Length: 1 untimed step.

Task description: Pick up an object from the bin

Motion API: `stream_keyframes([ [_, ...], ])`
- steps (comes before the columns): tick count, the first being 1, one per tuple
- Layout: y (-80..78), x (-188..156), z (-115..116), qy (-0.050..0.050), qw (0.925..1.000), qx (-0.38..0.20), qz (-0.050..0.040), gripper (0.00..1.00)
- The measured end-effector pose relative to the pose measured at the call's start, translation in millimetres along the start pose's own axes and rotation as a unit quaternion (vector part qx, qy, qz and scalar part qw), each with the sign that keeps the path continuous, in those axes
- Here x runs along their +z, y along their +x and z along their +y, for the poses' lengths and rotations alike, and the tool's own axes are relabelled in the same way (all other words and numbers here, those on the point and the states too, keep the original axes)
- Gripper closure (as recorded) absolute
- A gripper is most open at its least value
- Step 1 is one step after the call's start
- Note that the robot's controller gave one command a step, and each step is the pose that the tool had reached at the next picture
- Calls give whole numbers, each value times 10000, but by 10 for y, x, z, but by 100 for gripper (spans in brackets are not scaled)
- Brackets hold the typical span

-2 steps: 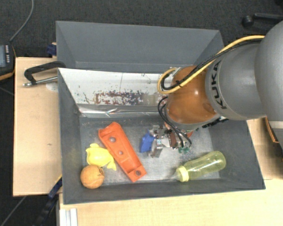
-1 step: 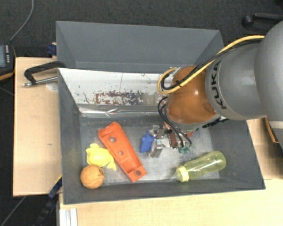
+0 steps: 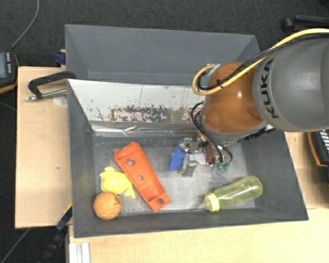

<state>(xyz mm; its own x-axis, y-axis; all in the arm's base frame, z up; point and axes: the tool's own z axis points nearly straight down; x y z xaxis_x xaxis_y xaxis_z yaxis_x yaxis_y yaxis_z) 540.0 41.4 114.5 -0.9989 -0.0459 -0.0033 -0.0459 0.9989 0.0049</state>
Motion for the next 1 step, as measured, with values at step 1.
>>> stream_keyframes([
  [1,-75,-121,-119,-1,9999,88,-78,100],
])
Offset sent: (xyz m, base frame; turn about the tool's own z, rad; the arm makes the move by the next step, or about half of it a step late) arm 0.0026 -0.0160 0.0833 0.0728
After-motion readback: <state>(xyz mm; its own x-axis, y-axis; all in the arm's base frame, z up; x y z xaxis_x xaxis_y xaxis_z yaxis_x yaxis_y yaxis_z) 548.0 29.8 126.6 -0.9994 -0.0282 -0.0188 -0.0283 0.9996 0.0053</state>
